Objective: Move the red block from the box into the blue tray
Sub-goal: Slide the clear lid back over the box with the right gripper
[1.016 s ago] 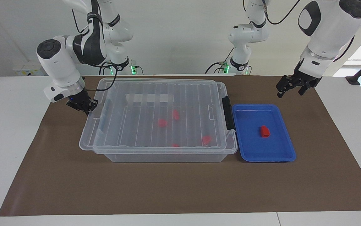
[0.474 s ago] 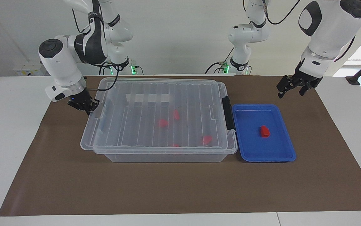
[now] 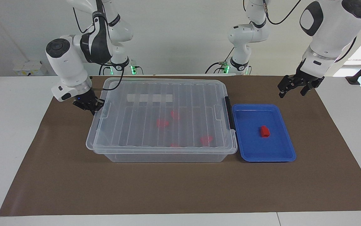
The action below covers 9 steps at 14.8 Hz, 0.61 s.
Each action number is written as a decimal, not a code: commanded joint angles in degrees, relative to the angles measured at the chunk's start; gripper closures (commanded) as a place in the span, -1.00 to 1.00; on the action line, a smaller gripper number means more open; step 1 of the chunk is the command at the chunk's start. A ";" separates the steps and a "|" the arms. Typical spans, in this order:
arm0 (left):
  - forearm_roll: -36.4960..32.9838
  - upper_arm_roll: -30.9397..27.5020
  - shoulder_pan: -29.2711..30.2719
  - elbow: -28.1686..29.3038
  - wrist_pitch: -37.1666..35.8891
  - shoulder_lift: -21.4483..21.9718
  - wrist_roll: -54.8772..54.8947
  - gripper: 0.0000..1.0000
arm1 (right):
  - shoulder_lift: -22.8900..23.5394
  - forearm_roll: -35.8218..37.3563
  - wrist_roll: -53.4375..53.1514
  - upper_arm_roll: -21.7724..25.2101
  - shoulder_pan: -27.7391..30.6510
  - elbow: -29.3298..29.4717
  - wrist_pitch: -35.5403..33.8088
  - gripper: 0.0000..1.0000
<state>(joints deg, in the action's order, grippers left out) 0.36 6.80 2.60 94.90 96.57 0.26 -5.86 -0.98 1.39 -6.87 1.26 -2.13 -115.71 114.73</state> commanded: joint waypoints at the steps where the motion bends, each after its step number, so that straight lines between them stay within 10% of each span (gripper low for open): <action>1: 0.08 0.32 0.65 1.25 0.72 1.14 1.02 -1.00 | 0.28 -0.86 -0.26 -0.47 0.37 -1.45 0.77 1.00; 9: 0.08 0.32 0.65 1.25 0.81 1.14 0.50 -1.00 | 0.37 -0.77 3.35 1.11 0.90 8.91 -11.87 1.00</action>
<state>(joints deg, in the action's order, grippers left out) 0.36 6.82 2.60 94.90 96.58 0.26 -5.82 -0.96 1.38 -5.00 2.52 -1.84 -110.82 106.95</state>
